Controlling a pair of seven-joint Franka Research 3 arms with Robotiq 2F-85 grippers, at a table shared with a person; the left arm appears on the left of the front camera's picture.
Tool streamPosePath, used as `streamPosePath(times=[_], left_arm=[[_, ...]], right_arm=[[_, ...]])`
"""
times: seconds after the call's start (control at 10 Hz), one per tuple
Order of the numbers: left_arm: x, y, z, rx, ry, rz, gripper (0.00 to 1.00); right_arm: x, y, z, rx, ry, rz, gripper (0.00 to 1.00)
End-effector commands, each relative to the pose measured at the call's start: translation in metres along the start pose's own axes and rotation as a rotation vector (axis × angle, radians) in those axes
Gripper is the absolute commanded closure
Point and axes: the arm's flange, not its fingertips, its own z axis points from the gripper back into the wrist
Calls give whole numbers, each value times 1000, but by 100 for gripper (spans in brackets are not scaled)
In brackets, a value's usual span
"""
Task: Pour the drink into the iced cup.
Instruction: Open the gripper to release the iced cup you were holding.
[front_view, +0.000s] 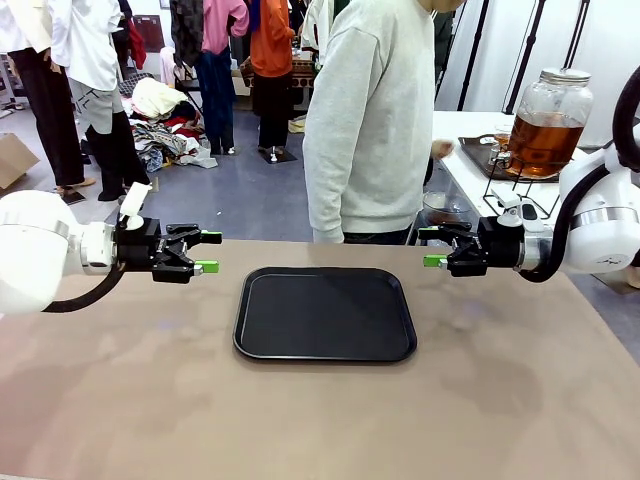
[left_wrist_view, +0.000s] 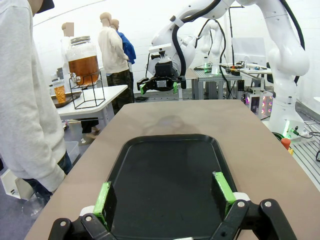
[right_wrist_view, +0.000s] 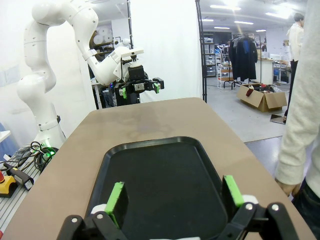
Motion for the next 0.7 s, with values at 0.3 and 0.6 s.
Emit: streamPosePath(times=[0.3, 0.6], left_arm=[[1, 0, -2, 7, -8, -4, 0], [1, 0, -2, 7, -8, -4, 0]], right_arm=[[1, 0, 0, 0, 0, 3, 0], [1, 0, 0, 0, 0, 3, 0]])
